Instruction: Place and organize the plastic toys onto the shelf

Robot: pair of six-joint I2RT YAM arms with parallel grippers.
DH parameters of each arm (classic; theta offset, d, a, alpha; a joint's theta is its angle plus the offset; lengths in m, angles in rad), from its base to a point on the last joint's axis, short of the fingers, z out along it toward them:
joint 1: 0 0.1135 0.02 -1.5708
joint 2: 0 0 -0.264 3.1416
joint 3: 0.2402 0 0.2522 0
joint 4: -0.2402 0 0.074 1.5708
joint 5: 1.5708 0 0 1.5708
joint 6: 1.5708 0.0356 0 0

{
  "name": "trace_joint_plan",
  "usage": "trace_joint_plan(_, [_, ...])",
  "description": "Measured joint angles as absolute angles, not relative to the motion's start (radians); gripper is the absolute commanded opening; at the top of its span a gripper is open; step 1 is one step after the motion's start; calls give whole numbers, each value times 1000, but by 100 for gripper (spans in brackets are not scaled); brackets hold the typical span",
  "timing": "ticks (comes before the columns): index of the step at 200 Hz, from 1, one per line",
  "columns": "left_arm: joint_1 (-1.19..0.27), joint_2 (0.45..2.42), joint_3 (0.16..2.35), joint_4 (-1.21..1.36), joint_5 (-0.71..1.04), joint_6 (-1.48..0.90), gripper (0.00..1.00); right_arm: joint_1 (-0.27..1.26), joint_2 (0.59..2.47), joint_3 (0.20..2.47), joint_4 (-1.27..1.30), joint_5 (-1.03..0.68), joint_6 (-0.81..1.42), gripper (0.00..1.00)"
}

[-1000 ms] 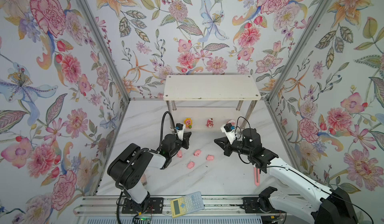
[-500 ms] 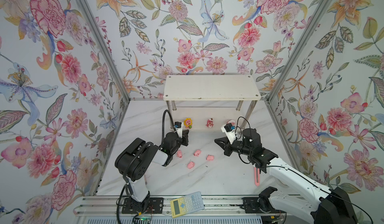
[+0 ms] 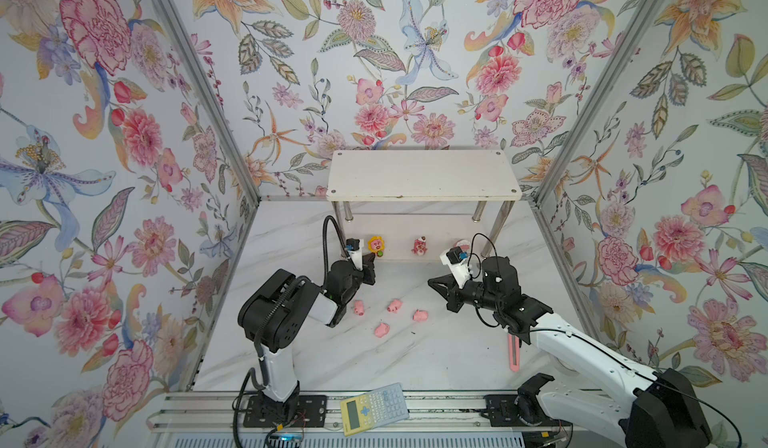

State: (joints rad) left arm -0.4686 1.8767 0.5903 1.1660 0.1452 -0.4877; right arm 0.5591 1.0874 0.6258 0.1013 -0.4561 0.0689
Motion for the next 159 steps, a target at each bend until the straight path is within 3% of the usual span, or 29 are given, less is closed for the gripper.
trace_joint_plan(159, [-449,1931,682,1119,96,-479,0,554,1105,620,103,-461,73,0])
